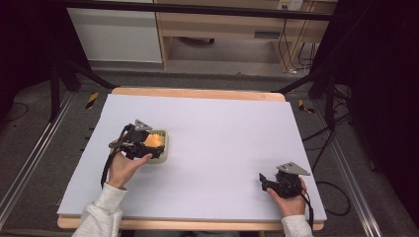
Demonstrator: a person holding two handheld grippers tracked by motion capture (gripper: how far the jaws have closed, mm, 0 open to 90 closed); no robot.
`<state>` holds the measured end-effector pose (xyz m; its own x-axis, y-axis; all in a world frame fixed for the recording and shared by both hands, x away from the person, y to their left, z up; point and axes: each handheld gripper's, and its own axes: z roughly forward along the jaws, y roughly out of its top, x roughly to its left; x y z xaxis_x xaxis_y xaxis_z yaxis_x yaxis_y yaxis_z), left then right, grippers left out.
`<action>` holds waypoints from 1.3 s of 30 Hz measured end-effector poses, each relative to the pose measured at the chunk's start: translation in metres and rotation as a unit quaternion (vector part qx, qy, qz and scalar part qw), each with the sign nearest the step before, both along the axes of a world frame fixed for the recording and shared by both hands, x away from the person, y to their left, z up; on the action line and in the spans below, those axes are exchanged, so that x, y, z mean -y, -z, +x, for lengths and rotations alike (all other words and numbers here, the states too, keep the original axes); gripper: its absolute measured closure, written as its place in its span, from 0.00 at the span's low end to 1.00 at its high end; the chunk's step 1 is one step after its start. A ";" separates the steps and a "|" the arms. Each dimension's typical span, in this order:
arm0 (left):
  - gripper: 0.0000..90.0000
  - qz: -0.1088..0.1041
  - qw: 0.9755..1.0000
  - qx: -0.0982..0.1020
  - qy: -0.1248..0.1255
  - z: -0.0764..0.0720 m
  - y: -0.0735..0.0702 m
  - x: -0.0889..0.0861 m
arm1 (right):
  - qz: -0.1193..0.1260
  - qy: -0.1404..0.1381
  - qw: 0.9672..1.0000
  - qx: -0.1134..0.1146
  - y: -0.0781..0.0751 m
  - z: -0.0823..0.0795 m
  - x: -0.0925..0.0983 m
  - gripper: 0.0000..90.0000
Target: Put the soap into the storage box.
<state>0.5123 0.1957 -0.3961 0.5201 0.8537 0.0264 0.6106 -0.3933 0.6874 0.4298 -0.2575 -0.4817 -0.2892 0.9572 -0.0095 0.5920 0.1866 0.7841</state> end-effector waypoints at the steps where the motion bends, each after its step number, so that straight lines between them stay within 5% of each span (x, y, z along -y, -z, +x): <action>1: 0.28 -0.001 1.000 -0.001 -0.001 0.001 0.000 -0.001 | 0.000 -0.001 1.000 0.001 0.000 0.000 0.000 0.25; 22: 0.28 -0.005 1.000 -0.013 -0.016 0.032 0.012 -0.008 | -0.001 0.001 1.000 -0.001 0.001 0.002 -0.002 0.25; 39: 0.28 0.004 0.999 -0.027 -0.018 0.040 0.026 -0.005 | -0.001 0.001 1.000 -0.002 0.002 0.003 -0.002 0.25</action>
